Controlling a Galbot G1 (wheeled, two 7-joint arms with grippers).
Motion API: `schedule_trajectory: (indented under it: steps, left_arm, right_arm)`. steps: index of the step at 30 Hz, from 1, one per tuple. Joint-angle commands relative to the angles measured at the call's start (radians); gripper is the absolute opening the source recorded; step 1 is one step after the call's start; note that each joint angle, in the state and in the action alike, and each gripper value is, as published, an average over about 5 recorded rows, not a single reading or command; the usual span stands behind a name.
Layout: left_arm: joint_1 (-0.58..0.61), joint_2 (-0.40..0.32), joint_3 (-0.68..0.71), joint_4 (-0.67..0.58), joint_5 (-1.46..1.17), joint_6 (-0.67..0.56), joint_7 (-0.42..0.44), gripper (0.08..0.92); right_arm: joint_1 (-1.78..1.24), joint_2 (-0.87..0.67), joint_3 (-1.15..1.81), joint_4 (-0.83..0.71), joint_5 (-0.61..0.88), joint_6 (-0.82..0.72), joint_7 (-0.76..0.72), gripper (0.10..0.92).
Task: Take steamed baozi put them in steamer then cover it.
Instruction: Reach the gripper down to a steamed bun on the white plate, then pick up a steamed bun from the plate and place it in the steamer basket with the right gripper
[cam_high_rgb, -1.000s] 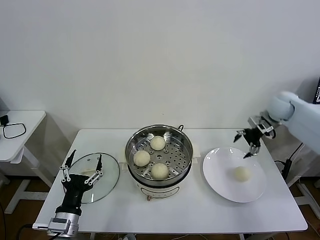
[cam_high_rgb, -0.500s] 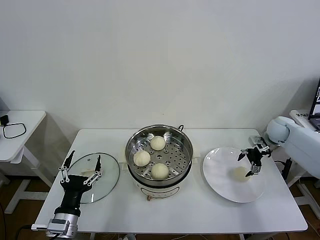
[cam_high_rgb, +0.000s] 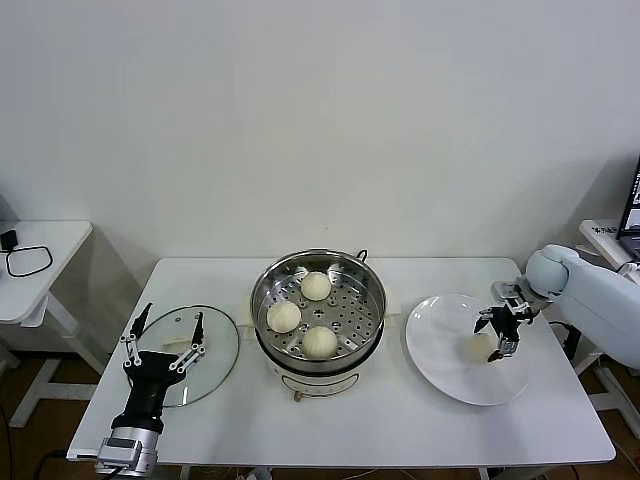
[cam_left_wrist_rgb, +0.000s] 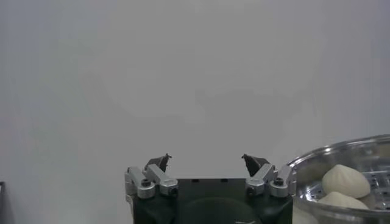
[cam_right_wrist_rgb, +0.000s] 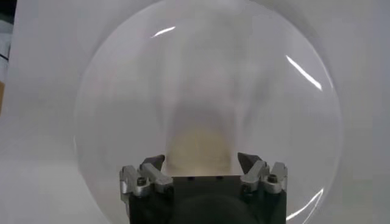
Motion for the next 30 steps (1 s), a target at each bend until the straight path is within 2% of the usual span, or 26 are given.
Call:
schedule_trajectory:
  steps: [1, 7, 12, 20, 26, 30]
  left_arm:
    - [-0.002, 0.001, -0.002, 0.005, 0.001, -0.002, -0.001, 0.823]
    - [-0.01, 0.002, 0.001, 0.007, 0.0, 0.0, -0.002, 0.823]
    - [-0.022, 0.003, 0.012, 0.009, 0.001, 0.004, -0.002, 0.823]
    - [-0.033, 0.01, 0.021, 0.013, 0.017, 0.0, -0.003, 0.823]
    - [-0.048, 0.011, 0.028, 0.02, 0.018, 0.0, -0.005, 0.823]
    - [-0.056, 0.008, 0.037, 0.018, 0.019, 0.001, -0.007, 0.823]
  right_arm:
    - [-0.015, 0.004, 0.005, -0.012, -0.021, -0.001, 0.0, 0.691]
    - [0.047, -0.009, -0.01, 0.024, -0.001, -0.003, -0.02, 0.659]
    - [0.225, -0.013, -0.093, 0.102, 0.061, -0.022, -0.117, 0.653]
    - [0.682, 0.116, -0.415, 0.216, 0.313, -0.131, -0.226, 0.646]
    - [0.84, 0.261, -0.543, 0.32, 0.585, -0.239, -0.133, 0.635]
    - [0.86, 0.357, -0.572, 0.357, 0.664, -0.301, -0.082, 0.632]
